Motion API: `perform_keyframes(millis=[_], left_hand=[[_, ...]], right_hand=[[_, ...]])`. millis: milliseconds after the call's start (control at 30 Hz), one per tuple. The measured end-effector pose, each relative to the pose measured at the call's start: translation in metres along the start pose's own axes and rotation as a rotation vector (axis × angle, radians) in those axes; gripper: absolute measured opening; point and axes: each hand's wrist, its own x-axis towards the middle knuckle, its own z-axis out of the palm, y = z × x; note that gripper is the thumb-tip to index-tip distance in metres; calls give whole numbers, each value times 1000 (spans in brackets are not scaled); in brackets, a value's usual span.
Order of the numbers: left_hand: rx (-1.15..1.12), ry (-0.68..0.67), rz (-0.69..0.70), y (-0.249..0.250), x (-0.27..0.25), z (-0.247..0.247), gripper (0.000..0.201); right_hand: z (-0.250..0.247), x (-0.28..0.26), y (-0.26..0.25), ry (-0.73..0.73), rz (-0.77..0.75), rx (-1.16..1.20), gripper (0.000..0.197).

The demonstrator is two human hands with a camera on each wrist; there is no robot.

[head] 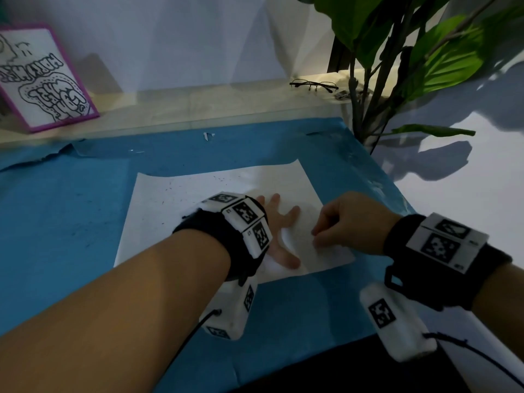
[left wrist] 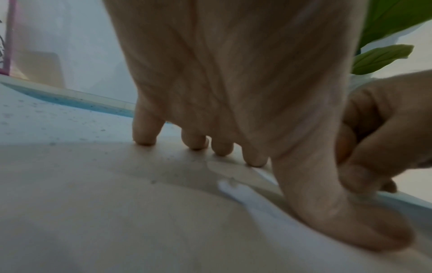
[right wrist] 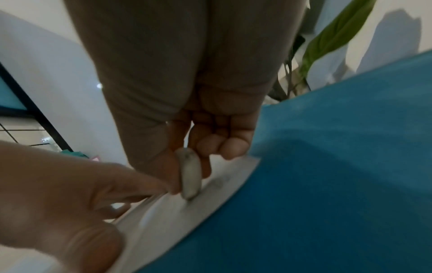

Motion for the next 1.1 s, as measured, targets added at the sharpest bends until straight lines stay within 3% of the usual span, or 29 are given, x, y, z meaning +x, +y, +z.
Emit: perform_keyframes(millis=[133, 267, 367, 500, 633, 733, 867, 1000, 1100], left_hand=[[8, 11, -9, 2, -2, -1, 106], [-10, 24, -13, 2, 1, 1, 106], [-8, 21, -16, 1, 2, 1, 108], [-1, 32, -13, 1, 2, 2, 107], [-8, 25, -7, 0, 2, 2, 107], [-8, 26, -3, 1, 1, 1, 106], [-15, 40, -1, 0, 1, 2, 106], [-3, 47, -1, -1, 3, 5, 106], [5, 60, 13, -4, 5, 6, 104]], right_hand=[[4, -3, -1, -13, -11, -31, 19], [-2, -1, 2, 35, 16, -19, 6], [3, -2, -3, -39, -10, -53, 12], [-5, 2, 1, 37, 16, -44, 7], [1, 0, -3, -39, -7, -60, 15], [-7, 8, 0, 58, 34, -32, 6], [4, 10, -11, -2, -46, -99, 5], [-6, 21, -8, 86, 17, -81, 5], [7, 15, -15, -1, -65, -123, 10]])
